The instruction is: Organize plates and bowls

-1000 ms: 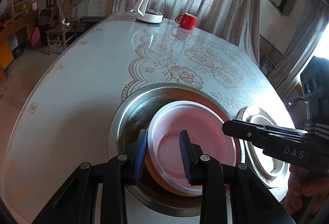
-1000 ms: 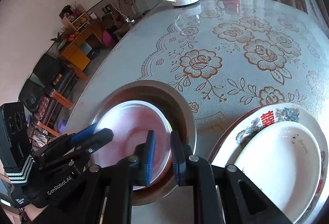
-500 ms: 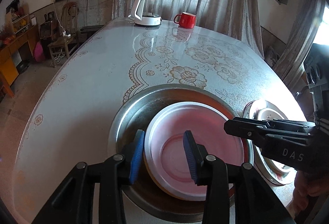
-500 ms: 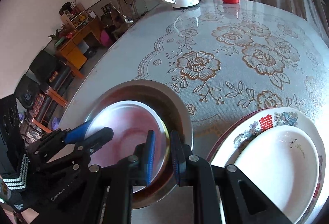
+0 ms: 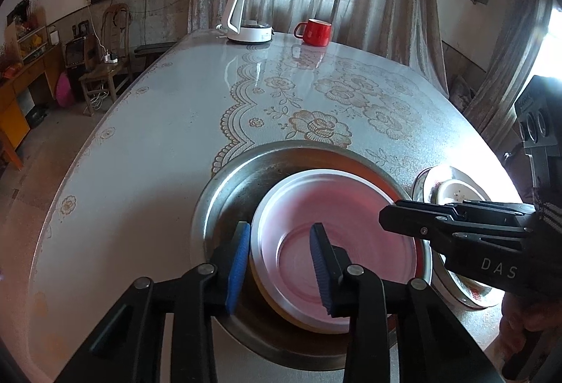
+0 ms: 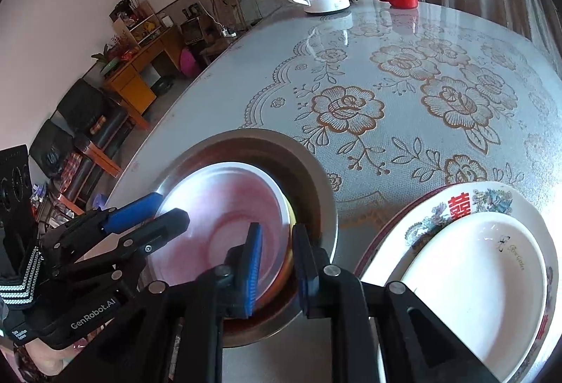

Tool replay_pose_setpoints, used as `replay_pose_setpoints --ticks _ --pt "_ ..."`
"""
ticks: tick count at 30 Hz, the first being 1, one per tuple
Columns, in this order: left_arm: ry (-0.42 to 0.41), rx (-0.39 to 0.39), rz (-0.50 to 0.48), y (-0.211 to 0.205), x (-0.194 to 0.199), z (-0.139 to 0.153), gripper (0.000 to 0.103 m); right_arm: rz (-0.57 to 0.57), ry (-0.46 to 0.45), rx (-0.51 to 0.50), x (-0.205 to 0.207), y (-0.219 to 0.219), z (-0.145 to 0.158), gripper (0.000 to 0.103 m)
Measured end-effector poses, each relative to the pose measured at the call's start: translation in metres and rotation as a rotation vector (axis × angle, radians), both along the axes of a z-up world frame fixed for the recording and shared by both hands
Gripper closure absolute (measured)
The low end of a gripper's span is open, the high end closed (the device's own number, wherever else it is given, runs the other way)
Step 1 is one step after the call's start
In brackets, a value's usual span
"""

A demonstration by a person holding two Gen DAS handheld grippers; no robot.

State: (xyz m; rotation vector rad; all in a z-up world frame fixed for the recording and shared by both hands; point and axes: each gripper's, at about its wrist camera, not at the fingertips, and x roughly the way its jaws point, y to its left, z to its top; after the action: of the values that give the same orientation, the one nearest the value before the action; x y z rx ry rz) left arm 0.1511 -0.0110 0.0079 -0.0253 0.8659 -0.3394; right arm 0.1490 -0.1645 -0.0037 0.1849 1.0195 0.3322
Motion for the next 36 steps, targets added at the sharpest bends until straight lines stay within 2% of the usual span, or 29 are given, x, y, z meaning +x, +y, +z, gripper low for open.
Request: replay_pose_setpoints --ticks 3,9,14,18,20,22,24,26,29,36 --pt "-0.003 0.000 0.005 -0.002 0.002 -0.001 0.068 -0.006 -0.023 -0.039 0.004 0.004 -0.002 0.092" --pt "-0.003 -0.001 0.020 -0.001 0.007 -0.001 0.067 -0.031 -0.025 -0.019 0.014 0.002 -0.005 0.092" --pt "-0.028 -0.004 0.024 0.001 0.000 0.005 0.048 -0.062 -0.014 0.093 0.009 -0.008 -0.003 0.088" --pt "-0.041 -0.015 0.035 0.004 -0.003 0.010 0.039 -0.091 -0.051 0.134 -0.003 -0.016 0.005 0.086" --pt "-0.044 -0.022 0.047 0.007 -0.005 0.011 0.032 -0.107 -0.063 0.158 -0.009 -0.019 0.010 0.085" --pt "-0.046 -0.032 0.059 0.010 -0.007 0.012 0.032 -0.119 -0.073 0.167 -0.014 -0.023 0.014 0.085" --pt "-0.049 -0.052 0.075 0.015 -0.010 0.014 0.026 -0.135 -0.075 0.167 -0.018 -0.027 0.016 0.085" --pt "-0.060 -0.066 0.100 0.020 -0.014 0.016 0.012 -0.147 -0.075 0.175 -0.023 -0.031 0.017 0.084" --pt "-0.064 -0.083 0.124 0.027 -0.016 0.019 0.009 -0.159 -0.070 0.190 -0.030 -0.036 0.017 0.076" --pt "-0.061 -0.085 0.163 0.037 -0.021 0.018 0.003 -0.182 -0.048 0.224 -0.042 -0.043 0.009 0.076"
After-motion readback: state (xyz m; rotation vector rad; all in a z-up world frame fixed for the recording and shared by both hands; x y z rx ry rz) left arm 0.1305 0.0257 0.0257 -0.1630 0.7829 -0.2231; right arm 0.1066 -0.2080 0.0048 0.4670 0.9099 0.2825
